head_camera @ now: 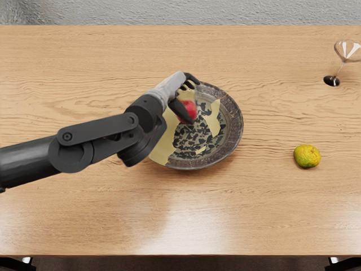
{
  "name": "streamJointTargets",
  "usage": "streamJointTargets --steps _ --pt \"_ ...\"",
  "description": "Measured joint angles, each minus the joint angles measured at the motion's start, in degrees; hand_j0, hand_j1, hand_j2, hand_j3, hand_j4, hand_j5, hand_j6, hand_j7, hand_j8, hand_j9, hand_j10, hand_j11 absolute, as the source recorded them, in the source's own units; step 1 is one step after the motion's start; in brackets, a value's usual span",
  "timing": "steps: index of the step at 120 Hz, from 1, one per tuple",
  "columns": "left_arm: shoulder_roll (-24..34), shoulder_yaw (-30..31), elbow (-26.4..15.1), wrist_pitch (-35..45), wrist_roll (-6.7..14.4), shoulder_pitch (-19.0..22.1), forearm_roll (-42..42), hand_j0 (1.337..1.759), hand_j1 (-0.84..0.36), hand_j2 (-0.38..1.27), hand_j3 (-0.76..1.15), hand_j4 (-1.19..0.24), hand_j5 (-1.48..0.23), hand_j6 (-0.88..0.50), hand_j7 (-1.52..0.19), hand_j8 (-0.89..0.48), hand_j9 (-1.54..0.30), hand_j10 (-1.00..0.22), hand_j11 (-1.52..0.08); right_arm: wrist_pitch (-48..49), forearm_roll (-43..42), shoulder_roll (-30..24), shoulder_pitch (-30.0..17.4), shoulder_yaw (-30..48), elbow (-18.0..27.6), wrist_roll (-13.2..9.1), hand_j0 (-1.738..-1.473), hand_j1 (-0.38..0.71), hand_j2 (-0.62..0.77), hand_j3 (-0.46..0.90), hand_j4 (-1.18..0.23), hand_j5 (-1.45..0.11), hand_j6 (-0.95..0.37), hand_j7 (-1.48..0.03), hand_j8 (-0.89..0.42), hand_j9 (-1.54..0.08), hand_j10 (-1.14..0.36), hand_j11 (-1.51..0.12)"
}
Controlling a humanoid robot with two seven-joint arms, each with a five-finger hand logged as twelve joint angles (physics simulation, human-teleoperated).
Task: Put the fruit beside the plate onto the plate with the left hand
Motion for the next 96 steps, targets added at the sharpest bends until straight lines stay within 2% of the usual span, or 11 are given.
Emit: streamJointTargets --steps 15,20,27,39,45,52,61,72,88,96 --pt "-0.2 -0.8 -0.2 0.0 0.0 -0.2 -0.1 1.657 0.15 0.07 0.00 -0.19 -0.26 -0.19 -0.26 -0.16 -0.26 -0.20 -0.26 0.0 0.0 0.0 0.0 0.0 0.0 0.0 -1.658 -0.35 0.00 0.00 0.00 0.00 0.00 0.00 0.00 0.00 0.00 0.00" --pt "1.7 -1.4 -1.0 0.1 0.0 -0.1 -0.1 1.657 0.18 0.06 0.00 -0.16 -0.22 -0.16 -0.22 -0.13 -0.22 -0.16 -0.22 0.0 0.0 0.0 0.0 0.0 0.0 0.0 -1.658 -0.35 0.00 0.00 0.00 0.00 0.00 0.00 0.00 0.00 0.00 0.00" --pt "6.4 -2.5 -5.1 0.0 0.0 -0.2 -2.7 1.657 0.22 0.04 0.00 -0.13 -0.17 -0.13 -0.17 -0.10 -0.17 -0.13 -0.17 0.0 0.0 0.0 0.0 0.0 0.0 0.0 -1.658 -0.35 0.00 0.00 0.00 0.00 0.00 0.00 0.00 0.00 0.00 0.00" --pt "7.1 -3.6 -10.8 -0.8 0.0 0.1 -10.0 1.658 0.26 0.03 0.00 -0.09 -0.12 -0.09 -0.12 -0.07 -0.12 -0.09 -0.12 0.1 0.0 0.0 0.0 -0.1 0.0 0.0 -1.658 -0.35 0.00 0.00 0.00 0.00 0.00 0.00 0.00 0.00 0.00 0.00" --pt "9.3 -4.2 -13.5 -1.3 0.0 0.3 -13.4 1.658 0.27 0.02 0.00 -0.07 -0.10 -0.07 -0.10 -0.06 -0.10 -0.07 -0.10 0.1 0.0 0.0 0.0 -0.1 0.1 0.0 -1.658 -0.35 0.00 0.00 0.00 0.00 0.00 0.00 0.00 0.00 0.00 0.00" --pt "15.7 -5.9 -17.1 -3.1 0.0 0.6 -18.9 1.658 0.28 0.02 0.00 -0.06 -0.08 -0.06 -0.08 -0.05 -0.08 -0.06 -0.08 0.1 0.0 0.0 0.0 -0.1 0.1 0.0 -1.658 -0.35 0.00 0.00 0.00 0.00 0.00 0.00 0.00 0.00 0.00 0.00" --pt "24.3 -9.8 -20.0 -11.6 0.0 1.7 -31.5 1.658 0.30 0.02 0.00 -0.05 -0.07 -0.05 -0.07 -0.04 -0.07 -0.05 -0.07 0.0 0.0 0.0 0.0 -0.1 0.1 -0.1 -1.658 -0.35 0.00 0.00 0.00 0.00 0.00 0.00 0.00 0.00 0.00 0.00" --pt "31.3 -15.2 -21.5 -25.2 0.0 7.4 -47.5 1.658 0.30 0.01 0.00 -0.04 -0.05 -0.04 -0.05 -0.04 -0.05 -0.04 -0.05 0.1 0.0 0.0 0.0 -0.1 0.1 -0.2 -1.658 -0.35 0.00 0.00 0.00 0.00 0.00 0.00 0.00 0.00 0.00 0.00" --pt "39.7 -20.5 -22.0 -42.8 0.0 8.2 -67.3 1.658 0.31 0.01 0.00 -0.03 -0.04 -0.03 -0.04 -0.03 -0.04 -0.03 -0.04 0.2 0.0 0.0 0.0 -0.1 0.2 -0.3 -1.658 -0.35 0.00 0.00 0.00 0.00 0.00 0.00 0.00 0.00 0.00 0.00" --pt "43.4 -22.5 -21.2 -49.8 0.0 13.1 -74.0 1.658 0.31 0.01 0.00 -0.03 -0.04 -0.03 -0.04 -0.03 -0.04 -0.03 -0.04 0.3 0.0 0.0 0.0 -0.1 0.3 -0.3 -1.658 -0.35 0.00 0.00 0.00 0.00 0.00 0.00 0.00 0.00 0.00 0.00"
